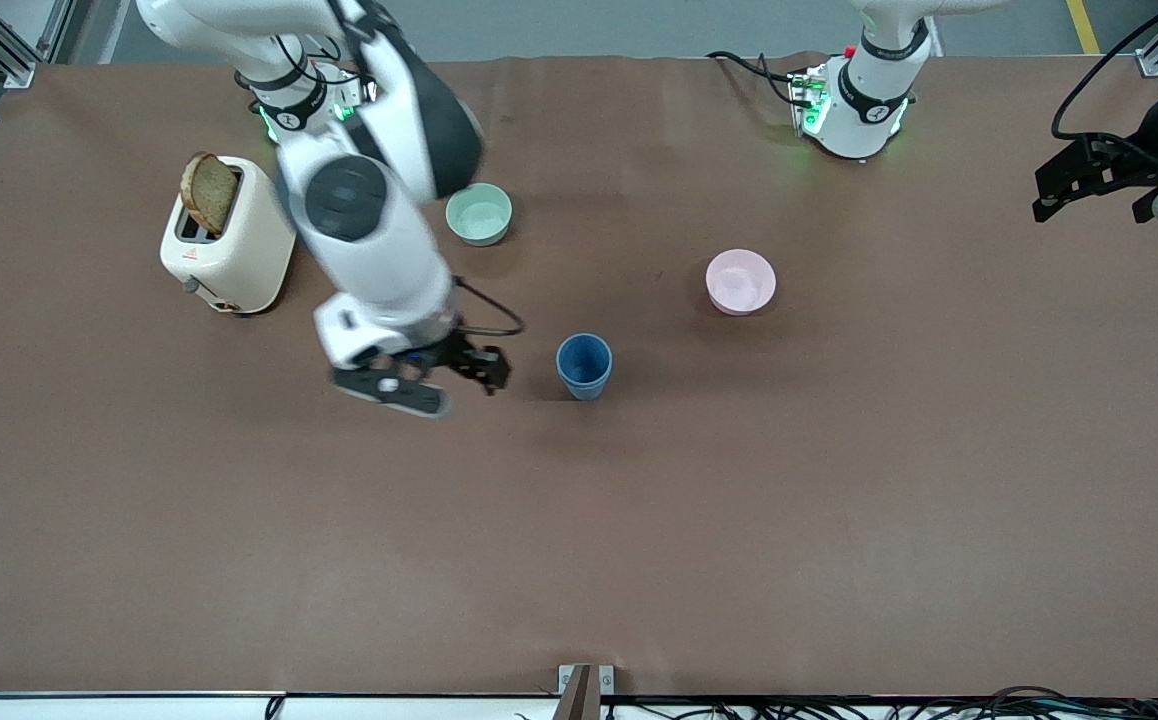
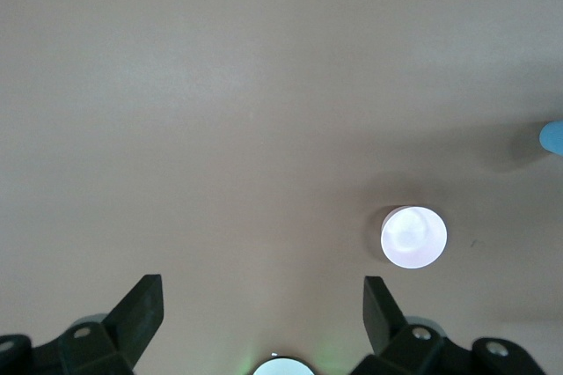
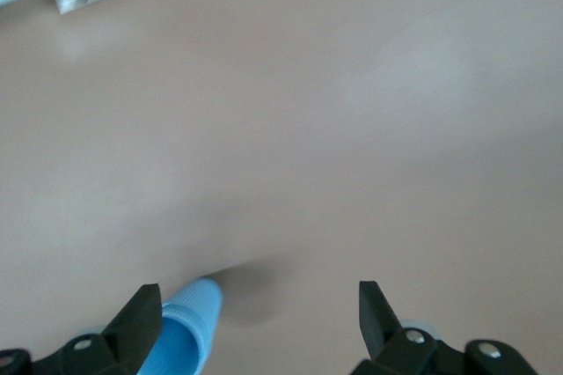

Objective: Stack blue cups with both arms

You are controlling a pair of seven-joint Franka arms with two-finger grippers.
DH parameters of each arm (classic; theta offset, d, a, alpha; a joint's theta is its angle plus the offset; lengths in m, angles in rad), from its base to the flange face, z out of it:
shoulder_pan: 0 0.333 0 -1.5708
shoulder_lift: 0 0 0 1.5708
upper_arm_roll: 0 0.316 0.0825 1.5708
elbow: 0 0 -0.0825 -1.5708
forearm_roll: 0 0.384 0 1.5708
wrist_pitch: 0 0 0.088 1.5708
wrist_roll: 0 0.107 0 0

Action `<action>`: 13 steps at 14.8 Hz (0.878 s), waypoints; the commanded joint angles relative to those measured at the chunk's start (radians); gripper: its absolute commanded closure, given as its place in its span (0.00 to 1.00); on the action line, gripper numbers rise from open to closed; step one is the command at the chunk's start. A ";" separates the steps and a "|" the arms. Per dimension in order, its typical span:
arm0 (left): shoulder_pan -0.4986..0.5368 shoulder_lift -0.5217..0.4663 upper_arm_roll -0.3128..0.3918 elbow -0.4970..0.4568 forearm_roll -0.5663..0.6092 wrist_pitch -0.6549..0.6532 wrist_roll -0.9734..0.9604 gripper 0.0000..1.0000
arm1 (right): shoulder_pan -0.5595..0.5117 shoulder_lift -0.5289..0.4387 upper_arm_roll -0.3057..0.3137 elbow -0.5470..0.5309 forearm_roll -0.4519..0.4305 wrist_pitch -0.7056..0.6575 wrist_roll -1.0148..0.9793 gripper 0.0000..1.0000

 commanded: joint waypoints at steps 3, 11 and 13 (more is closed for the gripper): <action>0.014 -0.016 -0.005 -0.009 -0.009 -0.009 0.019 0.00 | -0.146 -0.137 0.000 -0.046 -0.072 -0.158 -0.056 0.00; 0.006 -0.037 -0.011 -0.051 0.006 0.037 0.020 0.00 | -0.666 -0.311 0.175 -0.061 -0.065 -0.351 -0.581 0.00; 0.007 -0.059 -0.034 -0.082 0.008 0.040 0.020 0.00 | -0.702 -0.326 0.159 -0.053 -0.057 -0.405 -0.739 0.00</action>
